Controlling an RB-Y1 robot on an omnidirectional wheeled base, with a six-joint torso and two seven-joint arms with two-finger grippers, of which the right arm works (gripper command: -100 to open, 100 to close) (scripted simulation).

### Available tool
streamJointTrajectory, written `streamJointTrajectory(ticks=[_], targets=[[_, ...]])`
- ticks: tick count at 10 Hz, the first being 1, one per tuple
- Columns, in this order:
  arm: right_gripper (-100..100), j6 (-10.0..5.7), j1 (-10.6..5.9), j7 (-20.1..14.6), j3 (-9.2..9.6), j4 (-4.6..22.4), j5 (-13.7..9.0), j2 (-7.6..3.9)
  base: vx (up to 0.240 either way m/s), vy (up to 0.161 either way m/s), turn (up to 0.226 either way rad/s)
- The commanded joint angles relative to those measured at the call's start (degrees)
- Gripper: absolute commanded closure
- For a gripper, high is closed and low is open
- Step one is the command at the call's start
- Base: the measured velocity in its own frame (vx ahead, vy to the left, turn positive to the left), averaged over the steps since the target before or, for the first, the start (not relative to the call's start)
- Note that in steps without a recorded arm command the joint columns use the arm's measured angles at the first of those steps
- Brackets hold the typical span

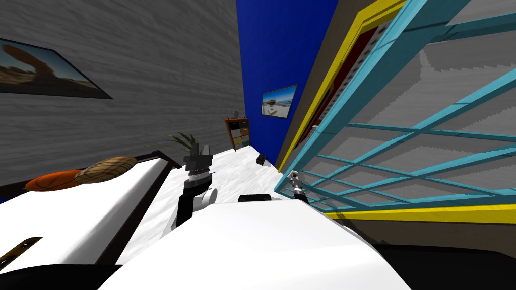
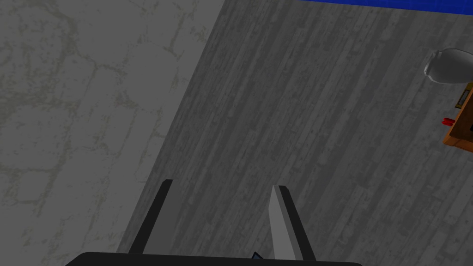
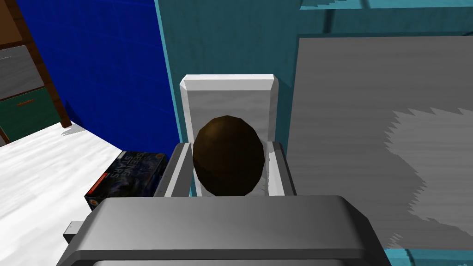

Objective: Pull the door open

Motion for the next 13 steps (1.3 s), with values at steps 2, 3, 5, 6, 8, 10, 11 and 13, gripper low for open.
streamJointTrajectory(ticks=[2, 3, 5, 6, 8, 10, 11, 13], targets=[[100, -0.47, 0.51, -1.0, 1.57, -0.7, 0.8, -0.89, -0.164, -0.029, 0.063], [100, -0.68, 0.75, -1.4, 2.28, -1.1, 1.2, -1.30, -0.197, -0.014, 0.043], [100, -1.24, 1.37, -2.6, 4.17, -1.9, 2.1, -2.37, -0.234, -0.008, 0.052], [100, -1.44, 1.59, -3.1, 4.86, -2.3, 2.5, -2.76, -0.234, -0.027, 0.051], [100, -1.86, 2.06, -4.0, 6.27, -2.9, 3.2, -3.57, -0.214, 0.005, 0.039], [100, -2.36, 2.45, -4.4, 7.26, -2.8, 3.6, -3.83, -0.114, -0.003, 0.031], [100, -2.92, 2.74, -4.9, 7.96, -2.9, 4.0, -4.25, -0.199, -0.041, 0.071], [100, -4.22, 3.39, -5.9, 9.58, -3.3, 4.8, -5.22, -0.197, -0.032, 0.058]])
